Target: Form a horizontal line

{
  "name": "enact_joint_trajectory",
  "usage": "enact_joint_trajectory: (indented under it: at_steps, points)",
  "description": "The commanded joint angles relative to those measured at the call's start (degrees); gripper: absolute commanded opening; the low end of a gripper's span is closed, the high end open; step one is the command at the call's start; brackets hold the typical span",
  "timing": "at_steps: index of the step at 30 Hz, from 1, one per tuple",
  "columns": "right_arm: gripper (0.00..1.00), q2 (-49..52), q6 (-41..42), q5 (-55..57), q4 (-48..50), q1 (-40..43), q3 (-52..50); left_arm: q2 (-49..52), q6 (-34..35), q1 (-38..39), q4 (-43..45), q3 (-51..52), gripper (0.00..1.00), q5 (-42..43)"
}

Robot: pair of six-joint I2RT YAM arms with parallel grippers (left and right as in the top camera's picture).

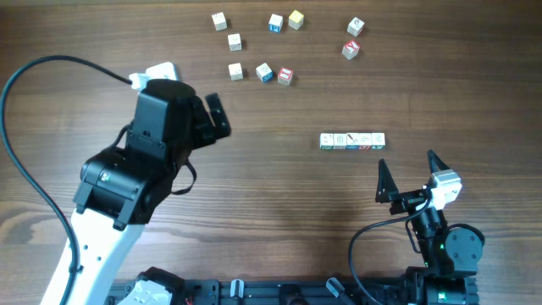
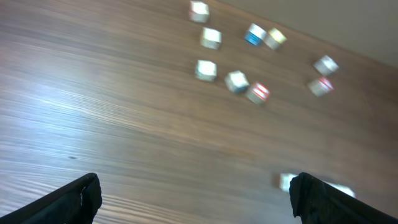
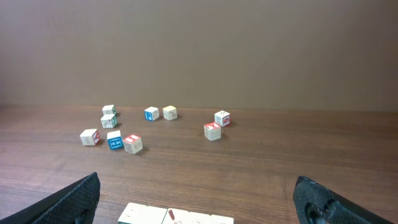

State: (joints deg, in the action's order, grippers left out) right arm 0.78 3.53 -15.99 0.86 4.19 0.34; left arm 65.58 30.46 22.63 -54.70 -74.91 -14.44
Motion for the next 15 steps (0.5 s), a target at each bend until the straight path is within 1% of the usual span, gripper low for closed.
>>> enact_joint_trajectory:
  at_steps: [1, 6, 9, 15]
  points:
    - [1.0, -0.5, -0.1, 1.0, 0.3, -0.2, 0.0, -2.1, -0.6, -4.3, 2.0, 4.4, 1.0, -5.3]
    - [1.0, -0.5, -0.1, 1.0, 0.3, -0.2, 0.0, -11.3, -0.7, -9.3, 8.9, 14.9, 1.0, -5.1]
    - [1.0, -0.5, -0.2, 1.0, 0.3, -0.2, 0.0, -20.7, -0.7, -12.4, 12.6, 23.9, 1.0, -3.8]
    - [1.0, -0.5, -0.1, 1.0, 0.3, -0.2, 0.0, -37.8, -0.7, -17.0, 18.9, 37.5, 1.0, -2.8]
